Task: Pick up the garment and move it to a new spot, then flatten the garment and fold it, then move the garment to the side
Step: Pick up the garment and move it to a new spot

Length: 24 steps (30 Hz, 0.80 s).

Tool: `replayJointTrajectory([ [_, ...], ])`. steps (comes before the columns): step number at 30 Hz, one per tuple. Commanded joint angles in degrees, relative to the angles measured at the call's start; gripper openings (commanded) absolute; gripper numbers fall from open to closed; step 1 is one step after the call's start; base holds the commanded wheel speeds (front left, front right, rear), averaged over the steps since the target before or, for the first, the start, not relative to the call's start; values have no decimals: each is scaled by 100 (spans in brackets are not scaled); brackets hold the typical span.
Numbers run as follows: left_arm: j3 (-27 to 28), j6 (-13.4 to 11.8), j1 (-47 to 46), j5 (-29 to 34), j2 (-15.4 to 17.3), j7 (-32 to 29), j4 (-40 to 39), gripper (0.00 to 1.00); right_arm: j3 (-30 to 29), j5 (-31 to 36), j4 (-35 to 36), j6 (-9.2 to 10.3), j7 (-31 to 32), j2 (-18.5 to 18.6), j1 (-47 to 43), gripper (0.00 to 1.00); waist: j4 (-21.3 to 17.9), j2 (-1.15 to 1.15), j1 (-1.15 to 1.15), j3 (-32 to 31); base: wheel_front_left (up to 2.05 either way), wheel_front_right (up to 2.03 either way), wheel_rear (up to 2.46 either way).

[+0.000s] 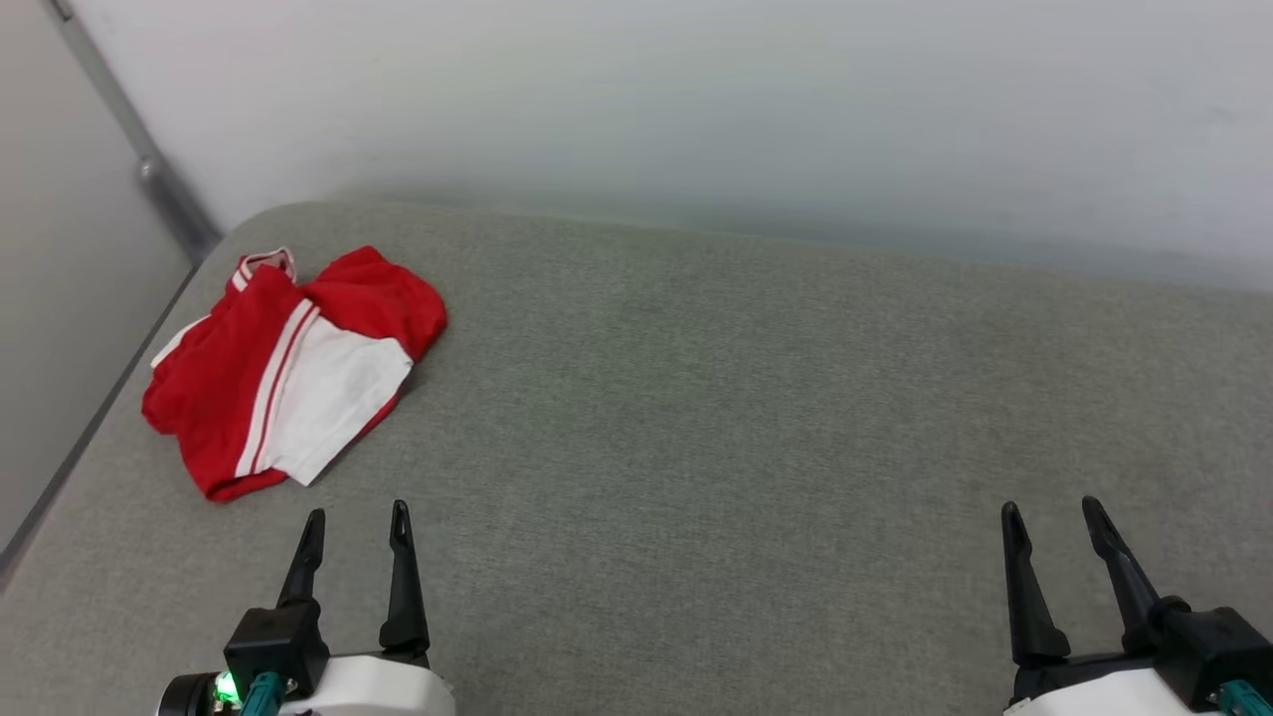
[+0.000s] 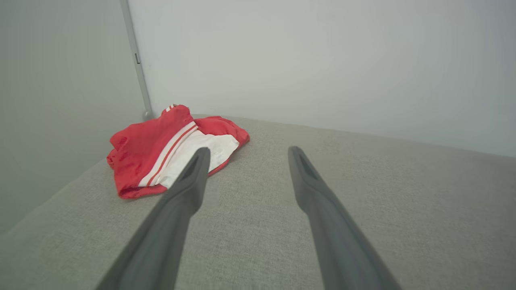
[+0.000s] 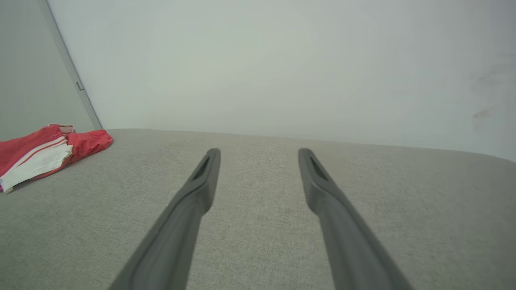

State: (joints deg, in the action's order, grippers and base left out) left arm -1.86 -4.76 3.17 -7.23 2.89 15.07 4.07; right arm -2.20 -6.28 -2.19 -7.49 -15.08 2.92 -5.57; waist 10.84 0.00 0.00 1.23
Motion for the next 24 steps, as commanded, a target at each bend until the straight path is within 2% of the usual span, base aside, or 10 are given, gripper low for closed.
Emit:
replayJointTrajectory([
  [1,8,-10,-37,-5,-2,16,7,100,7,41,25,1,-14,-7,-23,100,231,0,0,10,0,0,0],
  [14,130,-42,-49,-99,-2,16,-1,100,37,100,89,1,-14,-6,-8,100,1319,0,0,68,0,0,0],
  [19,188,-53,-18,-132,-3,16,-9,100,66,105,68,1,-14,-6,9,100,1560,0,0,74,0,0,0],
  [24,331,-29,-2,-199,-2,16,15,100,106,110,61,1,-14,-6,16,100,1605,0,0,80,0,0,0],
])
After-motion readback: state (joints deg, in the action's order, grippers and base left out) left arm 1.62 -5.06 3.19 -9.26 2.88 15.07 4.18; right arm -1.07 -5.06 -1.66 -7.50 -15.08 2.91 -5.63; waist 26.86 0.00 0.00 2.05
